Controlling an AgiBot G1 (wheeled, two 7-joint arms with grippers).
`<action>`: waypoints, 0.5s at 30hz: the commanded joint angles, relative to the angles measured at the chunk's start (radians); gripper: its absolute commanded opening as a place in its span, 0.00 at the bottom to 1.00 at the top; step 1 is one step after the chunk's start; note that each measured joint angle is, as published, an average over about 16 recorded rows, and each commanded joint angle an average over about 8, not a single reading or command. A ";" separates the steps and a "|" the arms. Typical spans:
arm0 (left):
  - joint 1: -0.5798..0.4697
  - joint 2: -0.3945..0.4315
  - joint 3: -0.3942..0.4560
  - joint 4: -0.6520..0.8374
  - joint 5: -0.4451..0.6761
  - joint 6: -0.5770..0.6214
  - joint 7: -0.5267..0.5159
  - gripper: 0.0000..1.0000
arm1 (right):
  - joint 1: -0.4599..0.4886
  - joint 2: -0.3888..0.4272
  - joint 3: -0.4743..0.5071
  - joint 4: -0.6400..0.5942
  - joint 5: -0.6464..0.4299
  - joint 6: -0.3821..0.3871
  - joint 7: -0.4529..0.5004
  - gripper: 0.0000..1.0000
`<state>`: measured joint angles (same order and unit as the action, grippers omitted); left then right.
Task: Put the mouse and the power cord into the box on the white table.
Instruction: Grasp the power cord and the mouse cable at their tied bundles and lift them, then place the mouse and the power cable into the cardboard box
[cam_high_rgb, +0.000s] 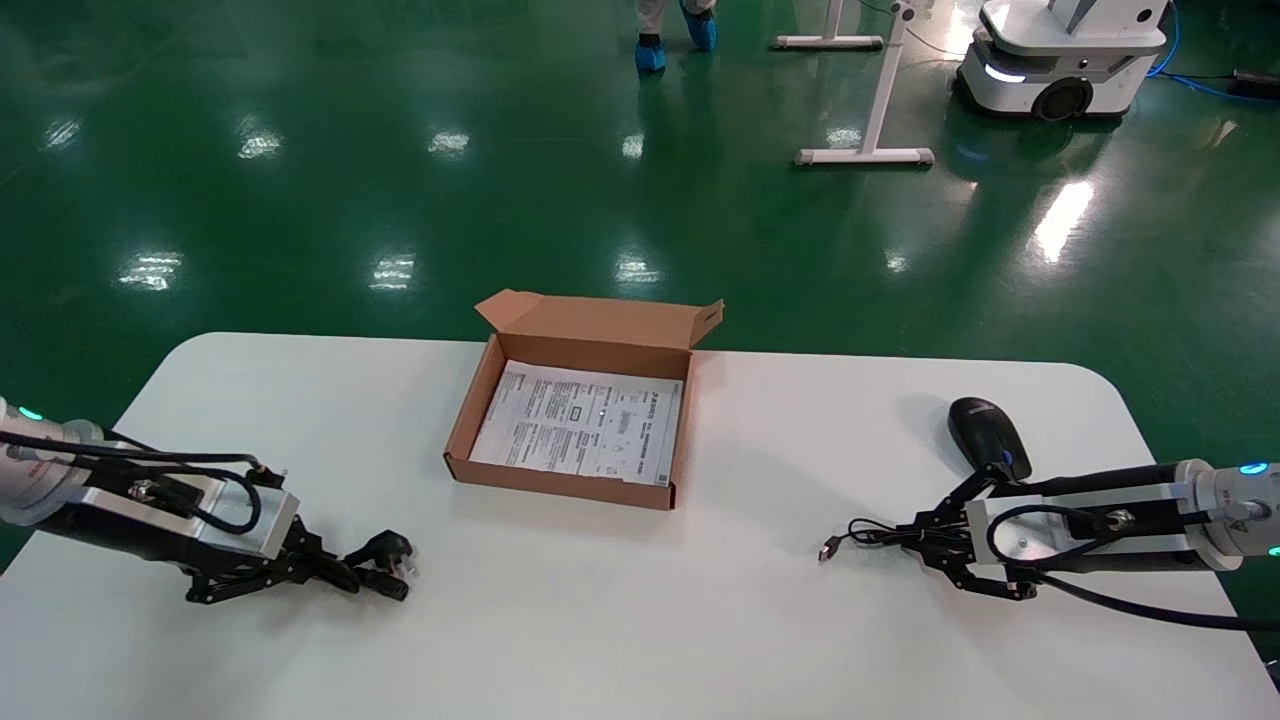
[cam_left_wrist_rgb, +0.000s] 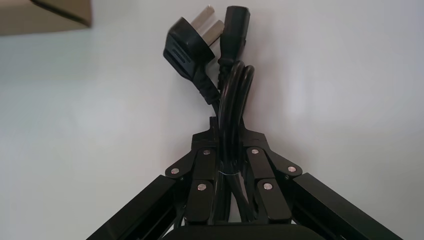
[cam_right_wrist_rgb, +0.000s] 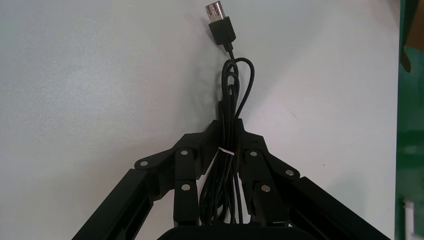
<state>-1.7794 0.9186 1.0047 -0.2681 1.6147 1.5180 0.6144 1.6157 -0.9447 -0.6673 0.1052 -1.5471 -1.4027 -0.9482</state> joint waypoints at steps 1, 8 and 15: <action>-0.003 -0.001 -0.005 0.001 -0.009 0.013 -0.004 0.00 | 0.000 0.000 0.000 0.004 0.000 0.001 -0.007 0.00; -0.071 -0.073 -0.052 -0.059 -0.095 0.057 -0.031 0.00 | 0.124 0.028 0.046 0.020 0.060 -0.003 0.064 0.00; -0.153 -0.114 -0.160 -0.119 -0.260 -0.015 -0.140 0.00 | 0.277 -0.005 0.093 0.036 0.121 0.040 0.161 0.00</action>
<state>-1.9252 0.8216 0.8477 -0.3861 1.3639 1.4862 0.4795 1.8773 -0.9622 -0.5752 0.1390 -1.4256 -1.3633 -0.7959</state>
